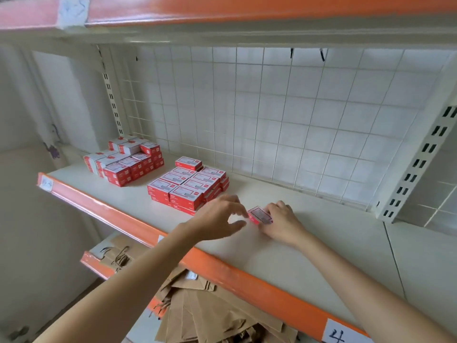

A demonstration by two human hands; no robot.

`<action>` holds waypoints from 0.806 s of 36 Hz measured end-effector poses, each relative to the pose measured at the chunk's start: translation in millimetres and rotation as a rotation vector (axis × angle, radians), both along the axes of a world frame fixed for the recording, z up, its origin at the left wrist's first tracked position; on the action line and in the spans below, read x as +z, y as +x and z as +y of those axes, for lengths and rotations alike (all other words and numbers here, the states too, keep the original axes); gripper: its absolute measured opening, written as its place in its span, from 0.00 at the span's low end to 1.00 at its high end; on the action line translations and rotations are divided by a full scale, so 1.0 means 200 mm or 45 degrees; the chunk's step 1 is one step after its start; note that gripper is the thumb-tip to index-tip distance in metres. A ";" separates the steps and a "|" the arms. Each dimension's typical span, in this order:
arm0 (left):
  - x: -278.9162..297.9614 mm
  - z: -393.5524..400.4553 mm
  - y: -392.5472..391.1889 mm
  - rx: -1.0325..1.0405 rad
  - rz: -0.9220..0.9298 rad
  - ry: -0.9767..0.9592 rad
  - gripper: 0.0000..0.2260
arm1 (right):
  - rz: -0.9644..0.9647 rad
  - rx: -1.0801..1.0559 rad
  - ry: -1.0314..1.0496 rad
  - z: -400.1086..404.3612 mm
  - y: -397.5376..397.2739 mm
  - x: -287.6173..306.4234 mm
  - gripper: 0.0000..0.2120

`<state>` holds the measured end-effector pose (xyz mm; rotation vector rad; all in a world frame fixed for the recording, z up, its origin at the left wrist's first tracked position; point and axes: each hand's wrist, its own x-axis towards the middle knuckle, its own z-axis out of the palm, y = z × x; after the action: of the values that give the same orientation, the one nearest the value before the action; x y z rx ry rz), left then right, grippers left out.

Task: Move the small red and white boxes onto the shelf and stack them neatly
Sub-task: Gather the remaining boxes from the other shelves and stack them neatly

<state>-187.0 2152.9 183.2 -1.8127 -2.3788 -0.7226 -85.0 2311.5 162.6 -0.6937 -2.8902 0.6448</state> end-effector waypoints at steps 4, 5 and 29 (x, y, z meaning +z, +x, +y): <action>0.10 -0.10 -0.13 0.101 0.072 0.144 0.07 | 0.111 0.040 -0.033 -0.08 -0.14 0.06 0.11; 0.12 -0.12 -0.17 0.109 0.085 0.165 0.06 | 0.160 0.055 -0.048 -0.10 -0.19 0.08 0.10; 0.14 -0.40 -1.06 -0.183 0.063 -0.017 0.09 | 0.046 -0.155 0.255 -0.32 -0.89 0.28 0.24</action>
<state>-399.0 2072.9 210.7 -1.9986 -2.2467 -0.6674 -262.6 2247.4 218.1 -0.8120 -2.8012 0.3440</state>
